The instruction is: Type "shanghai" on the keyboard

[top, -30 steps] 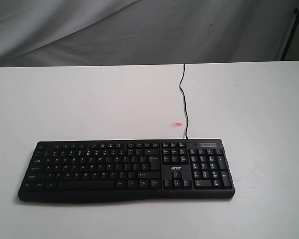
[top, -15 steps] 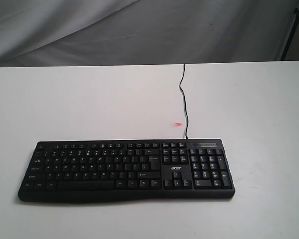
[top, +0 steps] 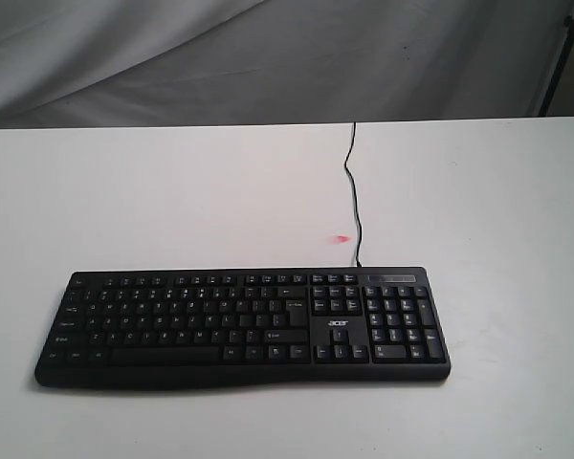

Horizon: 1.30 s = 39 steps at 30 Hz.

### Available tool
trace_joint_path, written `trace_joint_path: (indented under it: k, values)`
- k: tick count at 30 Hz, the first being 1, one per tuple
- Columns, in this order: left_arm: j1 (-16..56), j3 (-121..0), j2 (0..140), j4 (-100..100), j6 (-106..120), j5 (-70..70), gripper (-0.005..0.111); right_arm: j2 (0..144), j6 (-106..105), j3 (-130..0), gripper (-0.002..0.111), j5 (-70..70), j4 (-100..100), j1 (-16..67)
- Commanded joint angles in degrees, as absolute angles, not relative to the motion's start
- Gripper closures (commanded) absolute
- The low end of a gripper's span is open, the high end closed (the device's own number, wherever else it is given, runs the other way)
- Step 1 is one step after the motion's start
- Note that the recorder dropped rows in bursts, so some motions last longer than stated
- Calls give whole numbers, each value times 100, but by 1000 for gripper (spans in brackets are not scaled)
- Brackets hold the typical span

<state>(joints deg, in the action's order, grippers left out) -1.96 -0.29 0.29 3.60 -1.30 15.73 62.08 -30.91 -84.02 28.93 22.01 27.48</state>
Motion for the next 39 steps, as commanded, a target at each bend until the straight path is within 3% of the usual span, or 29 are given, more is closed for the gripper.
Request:
trace_joint_path:
  k: [1,5,17,24,39]
  values:
    - [-175,0,0,356,-139,1524,106,5889,-1888,-8376,108,3187,1089,2317]
    - [-175,0,0,356,-139,1524,106,5521,-1876,-8274,108,3484,739,1988]
    - [-175,0,0,356,-139,1524,106,3919,-1660,-5762,108,1351,677,1271]
    - [-175,0,0,356,-139,1524,106,3129,-870,-4477,108,951,677,714]
    - [-175,0,0,356,-139,1524,106,1560,-406,-2321,108,512,638,649]
